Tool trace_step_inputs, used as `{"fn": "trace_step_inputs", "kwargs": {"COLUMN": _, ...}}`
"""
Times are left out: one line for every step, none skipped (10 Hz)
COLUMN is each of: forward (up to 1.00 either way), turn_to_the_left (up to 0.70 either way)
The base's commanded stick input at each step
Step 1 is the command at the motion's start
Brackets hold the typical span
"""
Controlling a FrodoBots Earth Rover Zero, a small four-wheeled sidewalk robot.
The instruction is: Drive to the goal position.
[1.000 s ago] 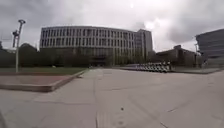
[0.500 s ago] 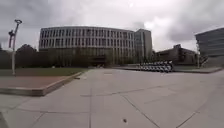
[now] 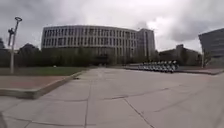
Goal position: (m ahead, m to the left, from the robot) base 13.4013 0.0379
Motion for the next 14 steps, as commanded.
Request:
{"fn": "trace_step_inputs", "kwargs": {"forward": 0.70, "turn_to_the_left": 0.02}}
{"fn": "trace_step_inputs", "kwargs": {"forward": 0.70, "turn_to_the_left": 0.02}}
{"fn": "trace_step_inputs", "kwargs": {"forward": 0.70, "turn_to_the_left": 0.02}}
{"fn": "trace_step_inputs", "kwargs": {"forward": 0.70, "turn_to_the_left": 0.02}}
{"fn": "trace_step_inputs", "kwargs": {"forward": 0.70, "turn_to_the_left": 0.02}}
{"fn": "trace_step_inputs", "kwargs": {"forward": 0.70, "turn_to_the_left": 0.02}}
{"fn": "trace_step_inputs", "kwargs": {"forward": 0.70, "turn_to_the_left": 0.02}}
{"fn": "trace_step_inputs", "kwargs": {"forward": 0.70, "turn_to_the_left": 0.01}}
{"fn": "trace_step_inputs", "kwargs": {"forward": 0.70, "turn_to_the_left": 0.01}}
{"fn": "trace_step_inputs", "kwargs": {"forward": 0.70, "turn_to_the_left": 0.02}}
{"fn": "trace_step_inputs", "kwargs": {"forward": 0.70, "turn_to_the_left": 0.02}}
{"fn": "trace_step_inputs", "kwargs": {"forward": 0.70, "turn_to_the_left": 0.00}}
{"fn": "trace_step_inputs", "kwargs": {"forward": 0.70, "turn_to_the_left": -0.02}}
{"fn": "trace_step_inputs", "kwargs": {"forward": 0.70, "turn_to_the_left": -0.31}}
